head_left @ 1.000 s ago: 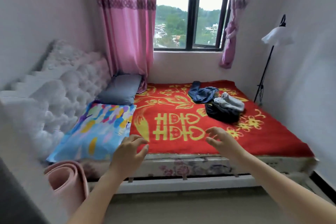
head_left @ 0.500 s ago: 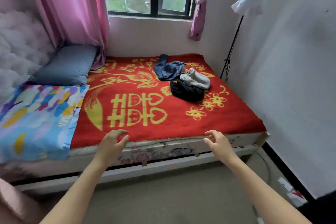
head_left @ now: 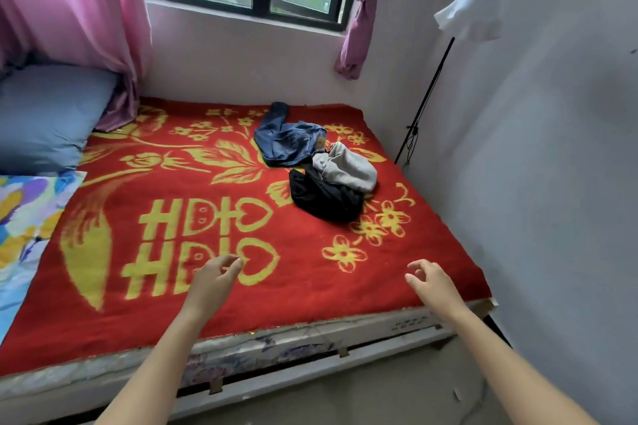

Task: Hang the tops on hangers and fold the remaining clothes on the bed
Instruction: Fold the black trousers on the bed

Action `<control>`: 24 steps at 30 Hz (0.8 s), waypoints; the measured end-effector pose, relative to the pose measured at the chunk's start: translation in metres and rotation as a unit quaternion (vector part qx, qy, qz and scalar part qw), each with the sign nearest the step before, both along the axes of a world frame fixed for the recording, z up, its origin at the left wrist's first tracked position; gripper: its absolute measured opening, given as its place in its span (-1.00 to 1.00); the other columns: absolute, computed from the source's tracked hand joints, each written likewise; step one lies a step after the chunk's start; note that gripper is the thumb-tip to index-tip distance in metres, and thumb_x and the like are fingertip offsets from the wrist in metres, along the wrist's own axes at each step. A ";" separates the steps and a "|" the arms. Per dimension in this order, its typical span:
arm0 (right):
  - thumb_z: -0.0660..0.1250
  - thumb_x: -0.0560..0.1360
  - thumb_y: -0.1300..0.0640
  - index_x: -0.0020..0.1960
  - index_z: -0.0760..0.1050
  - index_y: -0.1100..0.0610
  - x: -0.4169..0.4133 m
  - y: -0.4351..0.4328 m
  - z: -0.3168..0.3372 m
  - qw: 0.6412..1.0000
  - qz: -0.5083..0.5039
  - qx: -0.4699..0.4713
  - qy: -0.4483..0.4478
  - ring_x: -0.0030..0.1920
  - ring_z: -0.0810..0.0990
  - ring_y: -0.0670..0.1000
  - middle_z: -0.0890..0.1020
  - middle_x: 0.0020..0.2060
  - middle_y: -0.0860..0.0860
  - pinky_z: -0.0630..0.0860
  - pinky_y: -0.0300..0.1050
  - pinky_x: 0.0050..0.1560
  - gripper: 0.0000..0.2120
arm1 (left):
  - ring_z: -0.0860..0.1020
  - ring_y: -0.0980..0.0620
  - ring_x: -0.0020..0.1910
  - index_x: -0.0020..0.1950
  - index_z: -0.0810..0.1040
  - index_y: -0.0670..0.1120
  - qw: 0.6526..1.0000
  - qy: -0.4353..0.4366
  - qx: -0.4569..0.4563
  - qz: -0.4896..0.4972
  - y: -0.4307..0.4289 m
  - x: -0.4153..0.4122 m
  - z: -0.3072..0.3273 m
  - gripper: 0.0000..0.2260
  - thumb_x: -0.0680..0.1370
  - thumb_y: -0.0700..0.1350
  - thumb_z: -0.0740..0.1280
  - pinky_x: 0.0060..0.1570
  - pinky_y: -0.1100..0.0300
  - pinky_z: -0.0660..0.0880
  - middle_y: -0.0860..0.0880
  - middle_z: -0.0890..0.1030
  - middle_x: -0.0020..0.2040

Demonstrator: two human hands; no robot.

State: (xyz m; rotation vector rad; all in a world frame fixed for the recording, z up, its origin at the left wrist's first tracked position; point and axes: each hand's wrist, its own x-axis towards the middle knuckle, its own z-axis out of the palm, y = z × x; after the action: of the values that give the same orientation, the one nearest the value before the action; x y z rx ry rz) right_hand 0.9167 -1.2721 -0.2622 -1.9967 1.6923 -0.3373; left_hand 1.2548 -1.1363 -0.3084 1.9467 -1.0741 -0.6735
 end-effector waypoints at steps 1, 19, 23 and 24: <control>0.23 0.57 0.11 0.21 0.45 0.15 -0.001 -0.019 0.000 1.000 -0.013 0.001 0.003 0.05 0.42 -0.04 0.45 0.07 0.05 0.33 -0.19 -0.03 -0.76 | 0.47 0.05 -0.02 0.20 0.53 -0.18 1.000 0.000 0.004 -0.005 -0.023 0.003 -0.002 -0.72 0.61 -0.05 0.20 -0.15 0.21 0.36 -0.10 0.58 0.11; 0.24 0.55 0.08 0.24 0.43 0.17 0.039 -0.300 -0.115 0.989 0.050 0.128 0.046 0.17 0.46 0.09 0.45 0.13 0.10 0.43 -0.08 0.12 -0.70 | 0.46 0.08 0.06 0.22 0.51 -0.09 0.988 -0.040 0.152 0.006 -0.256 -0.003 -0.044 -0.73 0.62 0.00 0.17 0.02 0.20 0.38 -0.03 0.53 0.17; 0.21 0.55 0.07 0.25 0.41 0.16 0.064 -0.378 -0.134 0.985 0.077 0.150 0.044 0.15 0.47 0.09 0.47 0.16 0.11 0.43 -0.11 0.01 -0.69 | 0.46 0.02 0.16 0.27 0.49 -0.10 0.982 -0.042 0.175 0.048 -0.321 -0.011 -0.040 -0.70 0.62 0.00 0.16 0.11 0.14 0.37 -0.04 0.51 0.21; 0.21 0.55 0.07 0.27 0.40 0.15 0.071 -0.398 -0.141 0.983 0.085 0.156 0.045 0.15 0.48 0.09 0.47 0.16 0.11 0.41 -0.13 -0.03 -0.68 | 0.46 0.01 0.19 0.27 0.49 -0.10 0.981 -0.041 0.178 0.060 -0.341 -0.014 -0.041 -0.70 0.62 0.00 0.16 0.12 0.14 0.36 -0.03 0.51 0.21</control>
State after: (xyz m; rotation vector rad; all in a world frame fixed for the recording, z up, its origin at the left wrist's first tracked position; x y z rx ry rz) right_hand 0.9874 -1.6704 -0.4032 -1.9258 1.5049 0.0757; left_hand 1.2404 -1.4777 -0.3495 2.3430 -0.9233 -0.7651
